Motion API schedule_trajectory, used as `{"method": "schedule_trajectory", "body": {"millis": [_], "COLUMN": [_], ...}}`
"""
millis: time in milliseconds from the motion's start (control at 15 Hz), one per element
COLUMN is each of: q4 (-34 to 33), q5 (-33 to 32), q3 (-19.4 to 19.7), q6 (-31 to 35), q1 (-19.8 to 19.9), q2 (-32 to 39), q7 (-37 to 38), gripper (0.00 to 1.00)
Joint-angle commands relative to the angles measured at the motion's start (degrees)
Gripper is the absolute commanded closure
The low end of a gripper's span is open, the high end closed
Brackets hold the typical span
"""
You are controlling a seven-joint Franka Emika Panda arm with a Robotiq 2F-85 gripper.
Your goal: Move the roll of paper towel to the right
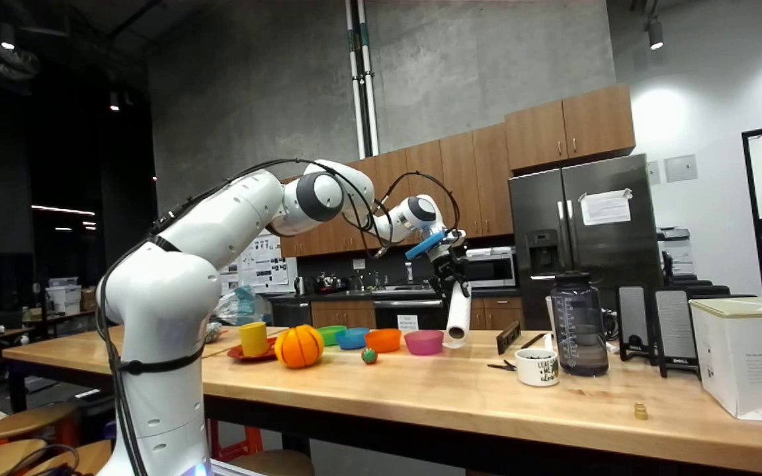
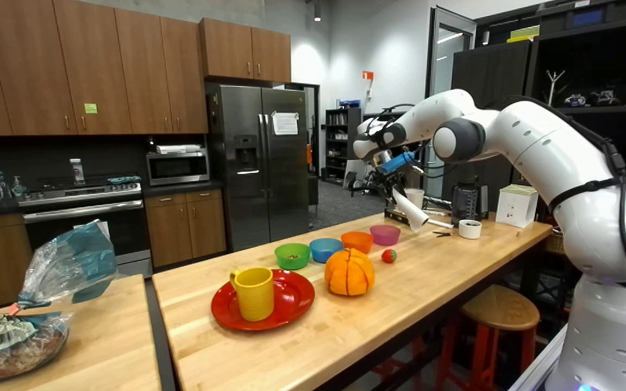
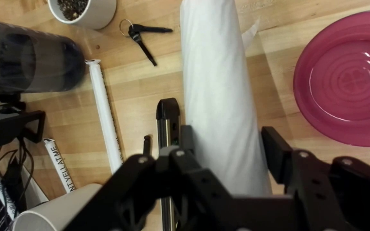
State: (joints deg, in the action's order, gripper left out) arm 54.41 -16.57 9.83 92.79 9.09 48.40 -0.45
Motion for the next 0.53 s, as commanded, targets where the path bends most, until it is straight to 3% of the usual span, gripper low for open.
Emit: {"method": "schedule_trajectory", "body": {"millis": [0,467], "q4": [-7.0,-12.0], "q5": [0.7,1.2], "q3": [0.7,0.5], "q6": [-3.1,-5.8], "q1": [0.9,2.4], "q2": [4.5,8.8], "q7": [0.1,0.4], "gripper": [0.70,0.70]}}
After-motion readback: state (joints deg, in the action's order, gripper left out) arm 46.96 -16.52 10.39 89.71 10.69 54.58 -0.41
